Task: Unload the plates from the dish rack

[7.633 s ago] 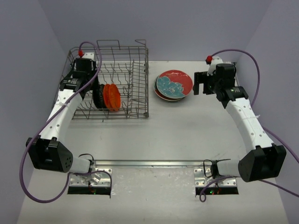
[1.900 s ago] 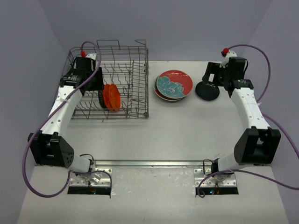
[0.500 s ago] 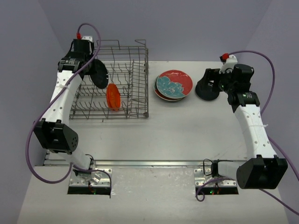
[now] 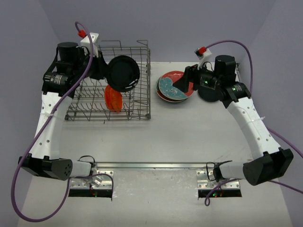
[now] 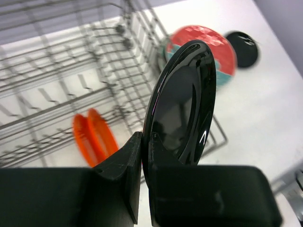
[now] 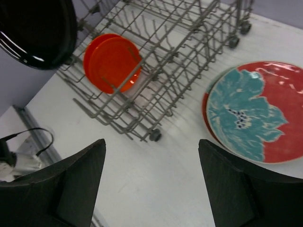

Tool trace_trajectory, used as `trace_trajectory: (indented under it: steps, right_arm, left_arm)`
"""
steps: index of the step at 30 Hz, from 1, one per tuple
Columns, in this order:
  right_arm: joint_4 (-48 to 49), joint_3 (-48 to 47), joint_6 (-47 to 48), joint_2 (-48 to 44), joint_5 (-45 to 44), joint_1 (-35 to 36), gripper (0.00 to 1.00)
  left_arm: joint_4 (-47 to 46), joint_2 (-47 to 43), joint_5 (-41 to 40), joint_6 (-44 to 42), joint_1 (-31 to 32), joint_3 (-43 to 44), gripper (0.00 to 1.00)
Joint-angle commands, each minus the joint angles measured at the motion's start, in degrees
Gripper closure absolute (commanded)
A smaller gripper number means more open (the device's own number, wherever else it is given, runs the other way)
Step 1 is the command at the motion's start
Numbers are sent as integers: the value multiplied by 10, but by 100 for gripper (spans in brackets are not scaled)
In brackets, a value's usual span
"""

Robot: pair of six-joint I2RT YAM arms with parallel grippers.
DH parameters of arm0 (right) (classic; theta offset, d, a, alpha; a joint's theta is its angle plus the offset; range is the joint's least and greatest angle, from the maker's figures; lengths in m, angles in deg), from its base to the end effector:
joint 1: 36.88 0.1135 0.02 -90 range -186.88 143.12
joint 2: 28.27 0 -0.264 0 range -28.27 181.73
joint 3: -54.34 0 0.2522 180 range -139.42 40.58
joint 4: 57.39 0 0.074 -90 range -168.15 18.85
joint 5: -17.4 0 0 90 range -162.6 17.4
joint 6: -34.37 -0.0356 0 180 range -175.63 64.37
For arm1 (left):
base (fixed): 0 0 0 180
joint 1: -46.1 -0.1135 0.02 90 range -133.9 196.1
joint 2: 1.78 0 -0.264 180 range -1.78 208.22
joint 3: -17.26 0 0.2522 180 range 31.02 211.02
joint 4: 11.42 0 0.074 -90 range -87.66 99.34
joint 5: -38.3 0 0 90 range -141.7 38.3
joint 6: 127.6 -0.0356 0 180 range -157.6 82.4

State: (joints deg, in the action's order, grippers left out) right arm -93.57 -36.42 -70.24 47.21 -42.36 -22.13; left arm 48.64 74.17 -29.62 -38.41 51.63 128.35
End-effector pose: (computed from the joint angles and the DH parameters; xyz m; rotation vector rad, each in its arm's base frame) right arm 0.2807 0.0924 0.3982 -0.3641 1.9436 0.8473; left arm 0.2567 -0.0383 0.4697 0.3561 1.9664 -0.4387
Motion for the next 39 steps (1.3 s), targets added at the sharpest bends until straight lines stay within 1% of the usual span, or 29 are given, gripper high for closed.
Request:
trace_trajectory:
  steps: [1, 4, 7, 8, 10, 14, 15, 16, 17, 18, 19, 20, 21, 22, 23, 24, 25, 26, 28, 29, 30, 33, 36, 39]
  right_arm:
    - [8, -38, -44, 31, 31, 50, 23]
    - [9, -55, -47, 59, 20, 93, 26]
    - [1, -75, -39, 87, 9, 124, 32]
    - [0, -79, -38, 92, 9, 128, 32]
    - [-1, -87, -37, 104, 6, 137, 43]
    - [-5, -97, -49, 129, 19, 141, 59]
    - [-5, -99, -52, 133, 24, 141, 69]
    - [-8, -101, -53, 137, 26, 141, 83]
    - [-11, -102, -55, 140, 22, 141, 92]
    - [-15, -101, -57, 142, 14, 141, 97]
    - [-17, -100, -59, 142, 3, 140, 100]
    - [-18, -97, -62, 140, -9, 137, 100]
    - [-18, -91, -66, 136, -17, 132, 100]
    - [-17, -80, -79, 131, -17, 119, 100]
    - [-16, -66, -96, 125, -14, 103, 100]
    - [-14, -54, -111, 119, -11, 82, 100]
    - [-12, -45, -124, 111, -6, 52, 100]
    - [2, -13, -157, 98, 12, 4, 100]
    - [24, 43, -209, 80, 34, -62, 100]
    - [31, 65, -226, 73, 47, -92, 100]
    - [34, 85, -243, 67, 58, -137, 100]
    - [42, 120, -275, 60, 52, -254, 100]
    - [43, 135, -303, 74, -7, -303, 100]
    - [49, 126, -329, 121, -53, -334, 100]
  left_arm:
    - [-43, -8, 152, 3, 25, -29, 100]
    - [-43, -10, 182, 2, 41, -52, 100]
    - [-42, -11, 187, 3, 57, -66, 100]
    - [-42, -11, 186, 2, 60, -70, 100]
    - [-43, -9, 184, -1, 68, -74, 100]
    - [-43, -3, 176, -4, 77, -77, 100]
    - [-43, -2, 176, -5, 79, -77, 100]
    - [-43, 1, 174, -6, 81, -76, 100]
    - [-43, 3, 170, -6, 83, -74, 100]
    - [-44, 5, 165, -5, 84, -72, 100]
    - [-45, 7, 154, -3, 84, -71, 98]
    - [-47, 8, 137, -1, 84, -70, 90]
    - [-49, 9, 123, 0, 84, -69, 74]
    - [-49, 11, 110, 6, 84, -68, 53]
    - [-50, 12, 97, 14, 84, -68, 30]
    - [-50, 14, 85, 21, 84, -67, 11]
    - [-49, 15, 76, 28, 84, -67, 1]
    - [-50, 16, 66, 30, 84, -67, 0]
    - [-52, 15, 56, 32, 84, -66, 0]
    - [-55, 14, 50, 35, 84, -68, 0]
    - [-60, 13, 45, 36, 84, -70, 0]
    - [-73, 11, 24, 43, 84, -75, 0]
    - [-90, 11, 0, 56, 84, -81, 0]
    - [-99, 13, -15, 60, 83, -81, 0]
